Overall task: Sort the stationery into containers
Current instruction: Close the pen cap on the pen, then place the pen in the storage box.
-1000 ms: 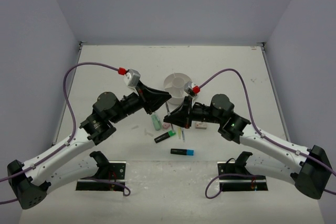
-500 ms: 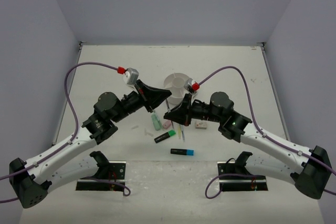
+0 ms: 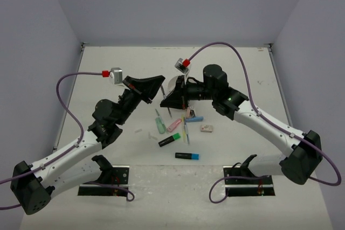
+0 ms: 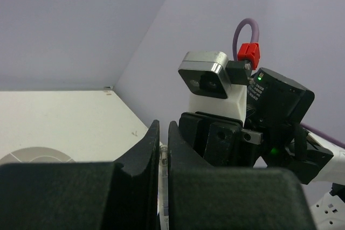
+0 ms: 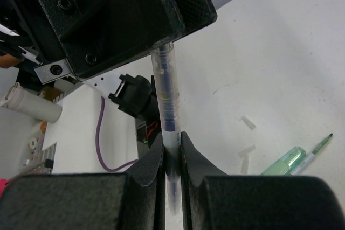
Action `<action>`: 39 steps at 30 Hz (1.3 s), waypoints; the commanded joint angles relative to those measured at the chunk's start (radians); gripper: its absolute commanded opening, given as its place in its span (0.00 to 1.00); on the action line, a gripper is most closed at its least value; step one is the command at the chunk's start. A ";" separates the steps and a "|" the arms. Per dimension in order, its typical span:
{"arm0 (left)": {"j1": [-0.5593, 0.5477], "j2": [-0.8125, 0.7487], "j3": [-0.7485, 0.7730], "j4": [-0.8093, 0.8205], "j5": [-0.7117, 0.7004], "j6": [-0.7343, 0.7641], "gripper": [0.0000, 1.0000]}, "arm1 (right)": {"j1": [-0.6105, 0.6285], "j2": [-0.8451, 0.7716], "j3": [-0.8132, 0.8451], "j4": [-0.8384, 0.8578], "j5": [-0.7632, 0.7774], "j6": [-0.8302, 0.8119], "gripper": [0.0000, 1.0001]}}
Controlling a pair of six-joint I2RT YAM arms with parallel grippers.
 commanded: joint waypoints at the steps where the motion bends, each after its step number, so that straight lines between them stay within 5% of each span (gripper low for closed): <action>1: -0.072 0.032 -0.079 -0.256 0.256 -0.022 0.00 | -0.075 0.023 0.134 0.307 0.185 0.033 0.00; 11: -0.074 0.017 0.148 -0.458 0.311 0.194 0.00 | -0.017 0.096 0.049 0.268 0.135 -0.072 0.00; 16: -0.074 -0.023 0.221 -0.571 0.118 0.210 0.02 | -0.034 0.076 -0.005 0.278 0.203 -0.062 0.00; 18: -0.074 -0.044 0.234 -0.615 -0.015 0.201 0.24 | -0.047 0.064 -0.031 0.269 0.234 -0.070 0.00; 20: -0.074 -0.066 0.252 -0.661 -0.159 0.190 0.83 | -0.055 0.058 -0.058 0.248 0.311 -0.096 0.00; 21: -0.073 -0.070 0.263 -0.674 -0.213 0.177 0.97 | -0.057 0.058 -0.068 0.242 0.338 -0.108 0.00; 27: -0.071 -0.039 0.481 -0.948 -0.588 0.051 1.00 | -0.115 0.049 -0.114 0.234 0.686 -0.178 0.00; 32: -0.072 -0.110 0.376 -0.950 -0.524 0.085 1.00 | -0.127 0.158 -0.054 0.272 0.905 -0.272 0.00; 39: -0.072 -0.167 0.272 -1.033 -0.508 0.066 1.00 | -0.136 0.292 -0.021 0.305 0.934 -0.271 0.00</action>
